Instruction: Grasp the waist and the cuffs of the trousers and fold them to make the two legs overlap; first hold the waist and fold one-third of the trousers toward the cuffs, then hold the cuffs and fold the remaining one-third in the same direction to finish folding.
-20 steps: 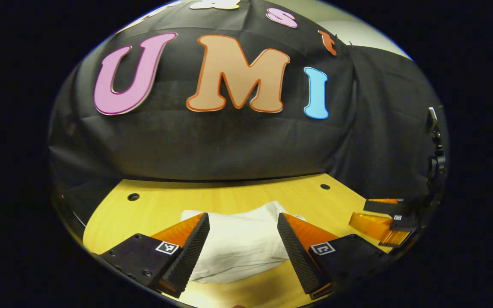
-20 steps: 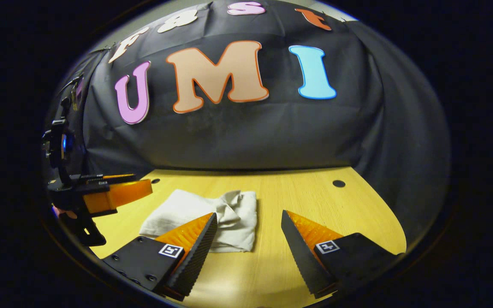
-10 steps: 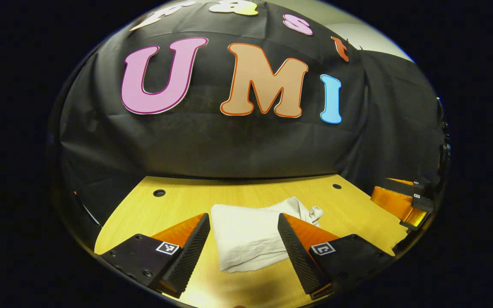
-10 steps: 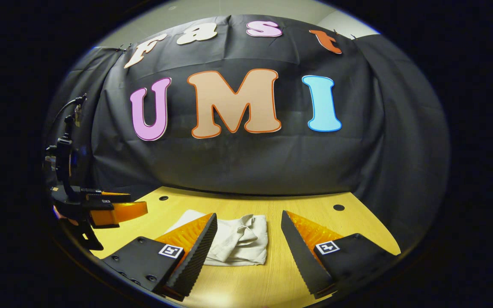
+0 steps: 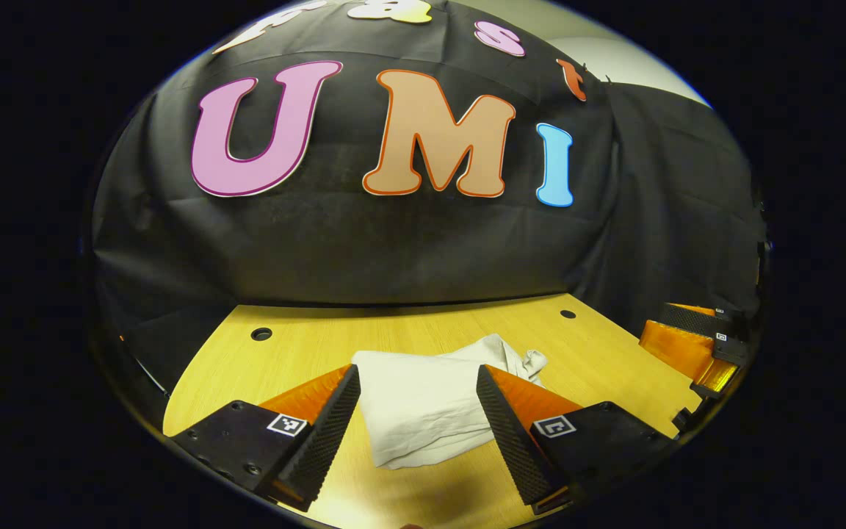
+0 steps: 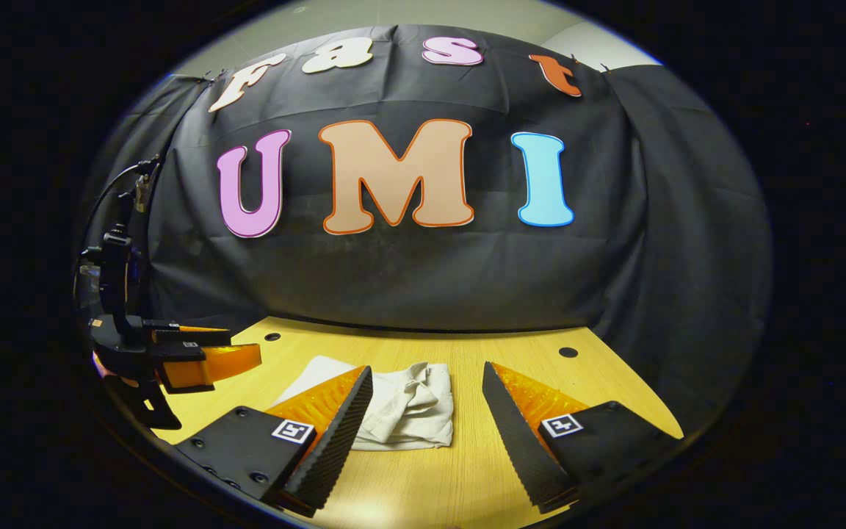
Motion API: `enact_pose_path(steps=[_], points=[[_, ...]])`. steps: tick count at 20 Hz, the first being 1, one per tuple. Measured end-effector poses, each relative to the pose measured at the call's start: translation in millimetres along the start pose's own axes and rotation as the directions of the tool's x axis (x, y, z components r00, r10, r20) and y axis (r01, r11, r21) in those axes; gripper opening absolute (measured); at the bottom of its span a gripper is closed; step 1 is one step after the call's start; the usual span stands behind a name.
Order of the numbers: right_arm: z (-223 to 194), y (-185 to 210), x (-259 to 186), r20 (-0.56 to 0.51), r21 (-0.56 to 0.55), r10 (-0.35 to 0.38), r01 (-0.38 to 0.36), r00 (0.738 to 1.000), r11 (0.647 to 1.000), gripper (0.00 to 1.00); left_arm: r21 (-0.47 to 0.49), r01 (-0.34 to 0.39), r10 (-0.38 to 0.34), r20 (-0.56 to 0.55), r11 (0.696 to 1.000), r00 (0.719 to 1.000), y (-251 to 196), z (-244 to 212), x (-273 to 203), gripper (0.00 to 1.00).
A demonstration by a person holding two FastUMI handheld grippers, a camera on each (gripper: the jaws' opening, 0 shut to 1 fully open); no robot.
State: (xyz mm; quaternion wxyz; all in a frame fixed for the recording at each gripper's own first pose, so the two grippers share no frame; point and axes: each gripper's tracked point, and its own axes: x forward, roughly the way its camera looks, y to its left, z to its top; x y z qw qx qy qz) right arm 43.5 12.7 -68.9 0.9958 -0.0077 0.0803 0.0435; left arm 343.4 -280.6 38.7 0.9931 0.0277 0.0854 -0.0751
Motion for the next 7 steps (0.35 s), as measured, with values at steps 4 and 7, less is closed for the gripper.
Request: enact_pose_path(steps=[4, 7], points=[[2.7, -3.0, -2.5, -0.001, -0.006, -0.012, 0.012, 1.0, 1.0, 0.97, 0.003, 0.019, -0.019, -0.008, 1.0, 1.0, -2.8, -1.0, 1.8, 0.95], [5.7, -5.1, -3.3, 0.002, 0.0, -0.021, 0.021, 1.0, 1.0, 0.92, 0.003, 0.028, -0.028, -0.013, 1.0, 1.0, -3.4, -0.9, 2.5, 0.95]])
